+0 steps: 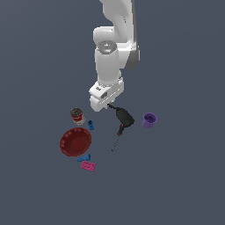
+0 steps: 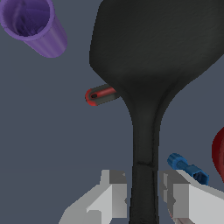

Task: Pick up a designated object from a clutter of objects.

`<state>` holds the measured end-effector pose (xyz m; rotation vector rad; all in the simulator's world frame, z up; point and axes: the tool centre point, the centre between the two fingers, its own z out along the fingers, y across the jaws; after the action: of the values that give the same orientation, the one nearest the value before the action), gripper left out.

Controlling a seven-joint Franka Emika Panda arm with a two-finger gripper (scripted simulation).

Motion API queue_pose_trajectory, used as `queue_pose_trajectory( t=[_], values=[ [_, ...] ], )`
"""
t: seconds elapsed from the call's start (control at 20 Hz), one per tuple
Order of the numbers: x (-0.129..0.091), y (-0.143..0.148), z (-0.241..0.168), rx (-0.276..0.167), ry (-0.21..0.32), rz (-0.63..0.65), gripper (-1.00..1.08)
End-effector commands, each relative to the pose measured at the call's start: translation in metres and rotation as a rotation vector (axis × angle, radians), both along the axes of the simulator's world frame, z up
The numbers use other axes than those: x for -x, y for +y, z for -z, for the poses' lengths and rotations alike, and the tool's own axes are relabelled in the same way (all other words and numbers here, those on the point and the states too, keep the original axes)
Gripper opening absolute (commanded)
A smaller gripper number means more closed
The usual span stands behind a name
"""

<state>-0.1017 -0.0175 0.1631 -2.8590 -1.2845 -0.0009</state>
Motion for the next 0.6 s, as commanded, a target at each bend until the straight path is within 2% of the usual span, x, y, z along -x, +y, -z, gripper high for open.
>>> queue_pose_trajectory(
  t=[0.0, 0.55],
  values=[
    [-0.01, -0.009, -0.021, -0.001, -0.001, 0.0, -1.0],
    [-0.055, -0.054, -0.114, 0.003, -0.002, 0.003, -1.0]
  ],
)
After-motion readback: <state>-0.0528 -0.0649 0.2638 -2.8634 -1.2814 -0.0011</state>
